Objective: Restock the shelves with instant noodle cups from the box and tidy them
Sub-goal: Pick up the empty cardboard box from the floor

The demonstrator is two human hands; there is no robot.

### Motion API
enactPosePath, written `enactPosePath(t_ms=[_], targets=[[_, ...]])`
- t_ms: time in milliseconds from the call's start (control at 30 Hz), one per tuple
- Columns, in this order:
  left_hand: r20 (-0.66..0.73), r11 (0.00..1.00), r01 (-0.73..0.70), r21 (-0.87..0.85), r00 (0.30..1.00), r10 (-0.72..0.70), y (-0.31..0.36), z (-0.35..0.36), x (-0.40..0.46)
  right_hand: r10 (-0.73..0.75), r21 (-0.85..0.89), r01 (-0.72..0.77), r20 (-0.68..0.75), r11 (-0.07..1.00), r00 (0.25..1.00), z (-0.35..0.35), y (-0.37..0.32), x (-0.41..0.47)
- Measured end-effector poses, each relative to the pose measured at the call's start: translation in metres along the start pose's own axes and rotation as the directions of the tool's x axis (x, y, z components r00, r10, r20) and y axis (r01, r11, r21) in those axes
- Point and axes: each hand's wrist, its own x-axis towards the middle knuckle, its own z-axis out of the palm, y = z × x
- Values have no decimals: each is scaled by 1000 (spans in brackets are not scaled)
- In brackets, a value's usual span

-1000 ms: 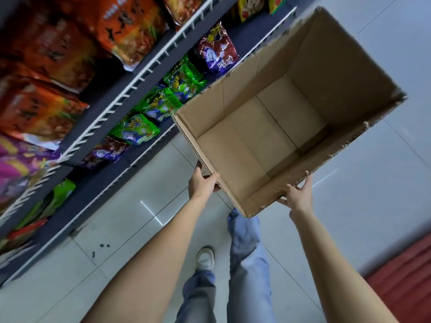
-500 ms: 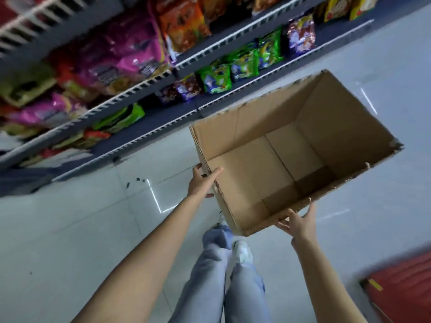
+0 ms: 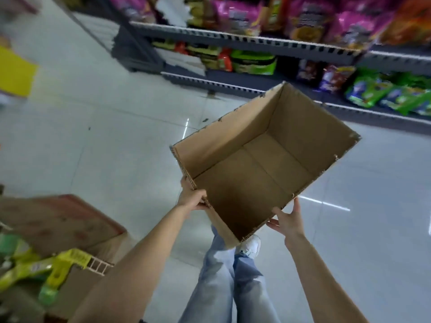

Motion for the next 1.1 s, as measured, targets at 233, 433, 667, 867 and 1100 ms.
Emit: enactPosePath(t_ms=[233,433,667,867,1100], targets=[[-249,858,94,-505,936,-249,-27,-92,27,62,-453,54,237,890,969,134,-25,-4],[-218,663,143,-735,875,-431,-3,-139,52,150,-503,54,356,862,922,240,-56,-8],[-153,447,86,-891,869,-471,41,-182,96,39,-367,79,304,927,952,364,-120,15],[-301,447,18,-894,714,-632,63,-219,139,53,-354,78,348,932,936,439,-173,22],[-811,941,-270,-206,585,-9,135,-272,155,166,-448,32,395,893,903,528,-277,61]])
